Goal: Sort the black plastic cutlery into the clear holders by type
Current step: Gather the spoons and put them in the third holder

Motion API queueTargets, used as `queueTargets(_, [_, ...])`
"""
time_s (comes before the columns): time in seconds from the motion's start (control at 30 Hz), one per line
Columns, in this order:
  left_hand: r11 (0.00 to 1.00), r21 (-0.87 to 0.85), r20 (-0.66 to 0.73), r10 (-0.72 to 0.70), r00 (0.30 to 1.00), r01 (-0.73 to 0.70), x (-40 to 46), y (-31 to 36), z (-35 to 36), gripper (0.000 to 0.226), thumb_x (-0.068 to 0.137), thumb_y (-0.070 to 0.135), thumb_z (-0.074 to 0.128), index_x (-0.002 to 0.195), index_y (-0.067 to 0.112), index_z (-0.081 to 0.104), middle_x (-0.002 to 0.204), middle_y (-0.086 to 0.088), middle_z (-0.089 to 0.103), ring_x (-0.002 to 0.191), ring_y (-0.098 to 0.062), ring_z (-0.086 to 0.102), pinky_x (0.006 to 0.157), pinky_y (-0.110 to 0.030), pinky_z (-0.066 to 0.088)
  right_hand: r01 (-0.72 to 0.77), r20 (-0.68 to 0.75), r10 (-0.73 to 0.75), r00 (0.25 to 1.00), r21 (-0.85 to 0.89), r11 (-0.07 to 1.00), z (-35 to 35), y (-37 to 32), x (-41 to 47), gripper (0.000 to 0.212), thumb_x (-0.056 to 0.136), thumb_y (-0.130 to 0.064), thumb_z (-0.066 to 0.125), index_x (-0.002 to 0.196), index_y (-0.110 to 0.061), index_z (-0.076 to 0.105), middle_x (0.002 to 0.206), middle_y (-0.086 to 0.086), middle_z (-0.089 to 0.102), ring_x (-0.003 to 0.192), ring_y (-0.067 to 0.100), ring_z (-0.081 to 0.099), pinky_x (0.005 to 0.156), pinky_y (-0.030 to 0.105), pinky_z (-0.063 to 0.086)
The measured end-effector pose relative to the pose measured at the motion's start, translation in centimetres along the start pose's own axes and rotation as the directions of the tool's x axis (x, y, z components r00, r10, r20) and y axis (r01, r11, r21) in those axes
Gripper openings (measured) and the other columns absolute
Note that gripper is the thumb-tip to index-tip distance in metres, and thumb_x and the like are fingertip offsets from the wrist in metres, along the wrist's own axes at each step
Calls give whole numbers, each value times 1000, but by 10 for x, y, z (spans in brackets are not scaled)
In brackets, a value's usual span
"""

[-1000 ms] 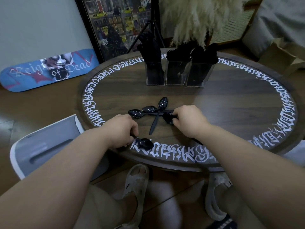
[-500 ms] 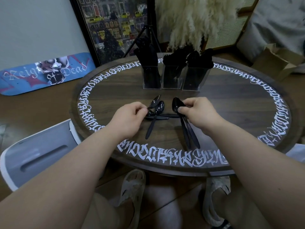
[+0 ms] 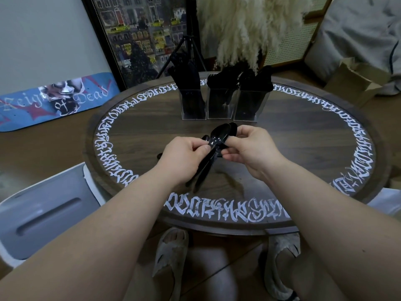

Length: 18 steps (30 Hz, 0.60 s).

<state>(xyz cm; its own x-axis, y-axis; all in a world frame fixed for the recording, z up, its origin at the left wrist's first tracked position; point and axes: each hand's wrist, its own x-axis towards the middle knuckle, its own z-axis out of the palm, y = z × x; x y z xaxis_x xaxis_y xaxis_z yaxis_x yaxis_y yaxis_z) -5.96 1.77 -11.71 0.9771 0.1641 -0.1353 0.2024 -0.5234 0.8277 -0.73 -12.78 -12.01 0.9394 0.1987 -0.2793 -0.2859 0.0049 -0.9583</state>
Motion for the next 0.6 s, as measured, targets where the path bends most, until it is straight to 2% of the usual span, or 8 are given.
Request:
queueTargets(0.13, [999,-32,23,-12,1000,13,-1,2,1,20,98,25,53,103,27,72,87,13,69,82,-3,62,73,-18,47,24,49,-24,999,8,1000,-1,0,-3,8,85,-1,67,88,-6,62,82,14,65,57,13,62,56,22,56])
queueTargets(0.3, [990,-128,86,-48,995,59,-2,5,2,22,99,21,51,93,20,72,78,-3,73,74,-13,70,73,-25,55,45,90,-45,995,7,999,0,-1,-3,17,87,8,59,95,-6,64,79,9,67,62,14,64,60,22,57])
queueTargets(0.4, [996,-76,113,-34,993,42,-2,5,0,22,99,23,49,95,20,71,79,-2,72,73,-13,71,74,-27,57,65,117,-60,991,-35,997,-2,0,-3,21,86,8,60,104,-3,64,84,11,68,66,14,65,62,21,56])
queueTargets(0.5, [997,-55,148,-37,988,45,-3,6,-1,21,100,24,48,97,22,69,84,0,72,75,-12,71,74,-27,58,109,163,-90,982,-113,988,-4,0,-5,18,84,4,65,97,-8,66,83,8,69,67,12,65,62,21,55])
queueTargets(0.6, [996,-77,160,-23,987,36,-2,7,0,24,100,25,46,93,23,69,77,3,72,72,-12,68,74,-27,56,113,136,-104,985,-58,992,-5,-3,-6,14,84,6,65,88,-8,64,73,6,66,56,11,62,55,20,54])
